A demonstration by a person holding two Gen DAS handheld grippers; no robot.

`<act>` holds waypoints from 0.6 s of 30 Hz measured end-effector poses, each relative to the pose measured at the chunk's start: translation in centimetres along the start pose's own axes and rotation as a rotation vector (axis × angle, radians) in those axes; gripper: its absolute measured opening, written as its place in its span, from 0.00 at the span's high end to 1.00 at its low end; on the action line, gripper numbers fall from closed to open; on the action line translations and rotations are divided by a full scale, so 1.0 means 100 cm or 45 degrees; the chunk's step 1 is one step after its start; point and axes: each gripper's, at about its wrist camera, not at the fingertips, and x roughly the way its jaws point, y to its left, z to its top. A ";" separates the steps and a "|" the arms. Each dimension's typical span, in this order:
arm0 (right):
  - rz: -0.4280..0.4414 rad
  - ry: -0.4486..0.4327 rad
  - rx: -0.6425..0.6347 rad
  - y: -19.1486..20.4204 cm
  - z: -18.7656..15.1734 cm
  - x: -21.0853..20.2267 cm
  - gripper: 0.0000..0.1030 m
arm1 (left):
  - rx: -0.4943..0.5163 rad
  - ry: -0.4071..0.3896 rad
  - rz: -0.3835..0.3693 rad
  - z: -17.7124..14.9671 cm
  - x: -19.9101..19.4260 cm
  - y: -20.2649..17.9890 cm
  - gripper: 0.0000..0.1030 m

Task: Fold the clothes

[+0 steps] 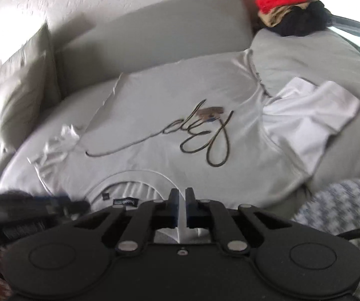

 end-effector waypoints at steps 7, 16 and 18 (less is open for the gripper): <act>0.064 0.125 0.083 -0.014 -0.005 0.005 0.87 | -0.027 0.139 0.103 -0.007 0.025 0.010 0.61; 0.020 -0.371 0.682 -0.128 0.038 -0.052 0.46 | -0.113 0.091 0.005 0.002 0.002 0.020 0.59; -0.055 -0.419 0.793 -0.159 0.039 -0.051 0.50 | -0.125 0.076 -0.005 0.005 0.001 0.022 0.56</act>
